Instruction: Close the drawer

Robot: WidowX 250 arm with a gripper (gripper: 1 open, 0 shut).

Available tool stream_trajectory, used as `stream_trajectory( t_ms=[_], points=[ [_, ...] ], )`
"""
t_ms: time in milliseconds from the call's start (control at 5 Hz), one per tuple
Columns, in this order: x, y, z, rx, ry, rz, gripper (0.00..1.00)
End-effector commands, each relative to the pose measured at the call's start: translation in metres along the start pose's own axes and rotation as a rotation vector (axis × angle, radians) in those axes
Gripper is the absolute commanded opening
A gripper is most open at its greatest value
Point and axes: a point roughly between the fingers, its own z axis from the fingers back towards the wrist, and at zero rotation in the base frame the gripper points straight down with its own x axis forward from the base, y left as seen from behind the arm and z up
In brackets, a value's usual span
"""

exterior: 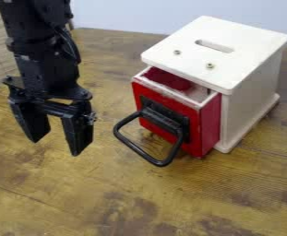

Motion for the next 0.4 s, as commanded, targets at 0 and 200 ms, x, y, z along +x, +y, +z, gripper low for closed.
stream_trajectory(
  t_ms=[0, 200],
  points=[
    [0.0059, -0.0013, 0.0039, -0.003, 0.010, -0.035, 1.00],
    [0.0063, -0.0086, 0.0012, -0.011, 0.012, -0.015, 1.00]
  ],
)
